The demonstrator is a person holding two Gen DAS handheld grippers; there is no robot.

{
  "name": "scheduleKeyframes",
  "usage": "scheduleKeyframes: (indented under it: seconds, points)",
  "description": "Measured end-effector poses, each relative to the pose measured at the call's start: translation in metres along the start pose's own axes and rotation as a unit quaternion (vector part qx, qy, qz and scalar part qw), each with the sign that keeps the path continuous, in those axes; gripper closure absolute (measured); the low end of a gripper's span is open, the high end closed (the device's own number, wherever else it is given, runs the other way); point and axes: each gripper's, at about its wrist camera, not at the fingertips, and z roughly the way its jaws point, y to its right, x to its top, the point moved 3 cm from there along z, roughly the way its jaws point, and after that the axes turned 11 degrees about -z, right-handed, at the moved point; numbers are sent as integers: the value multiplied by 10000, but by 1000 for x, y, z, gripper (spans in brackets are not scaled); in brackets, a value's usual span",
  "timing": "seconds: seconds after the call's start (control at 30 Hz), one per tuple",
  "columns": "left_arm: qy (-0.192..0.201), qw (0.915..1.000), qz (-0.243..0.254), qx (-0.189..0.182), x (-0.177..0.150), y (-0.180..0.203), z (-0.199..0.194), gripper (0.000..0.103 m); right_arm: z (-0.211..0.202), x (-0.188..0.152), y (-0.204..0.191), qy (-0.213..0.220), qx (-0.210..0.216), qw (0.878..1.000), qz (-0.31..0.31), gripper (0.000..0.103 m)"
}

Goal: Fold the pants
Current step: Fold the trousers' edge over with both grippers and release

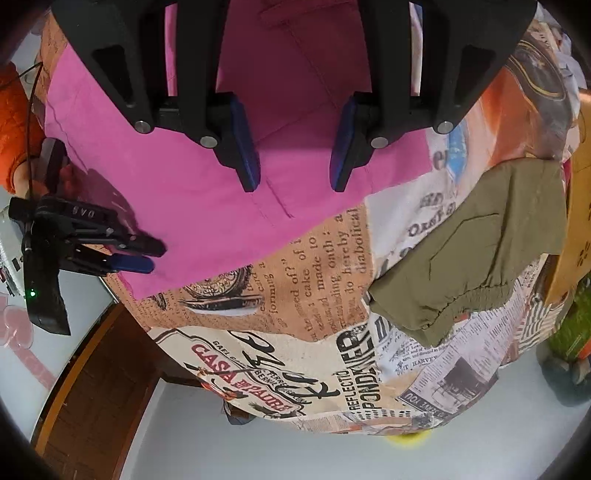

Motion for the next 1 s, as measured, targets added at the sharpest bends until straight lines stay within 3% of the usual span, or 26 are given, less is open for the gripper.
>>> scheduleKeyframes:
  seconds: [0.13,0.2,0.37,0.5,0.73,1.0]
  points:
    - [88,9999,-17,110,-5,-12,-7,61,-5,-10,18,-198,-326,9992,125,63]
    - [113,9993,-113,333,-8,-22,-7,57,-11,-15,25,-250,-290,9991,205,63]
    - [128,9987,-350,343,-11,-34,-19,57,-29,-15,21,-310,-404,9983,278,63]
    - [420,9972,-278,545,-9,-28,-49,57,-68,-7,7,80,-400,9990,199,63]
    - [957,9937,-397,436,-16,-16,-123,57,-147,10,-29,862,-395,9955,-20,63]
    - [1194,9910,-537,262,-56,-4,-177,47,-202,-2,-80,1441,-368,9885,-262,59]
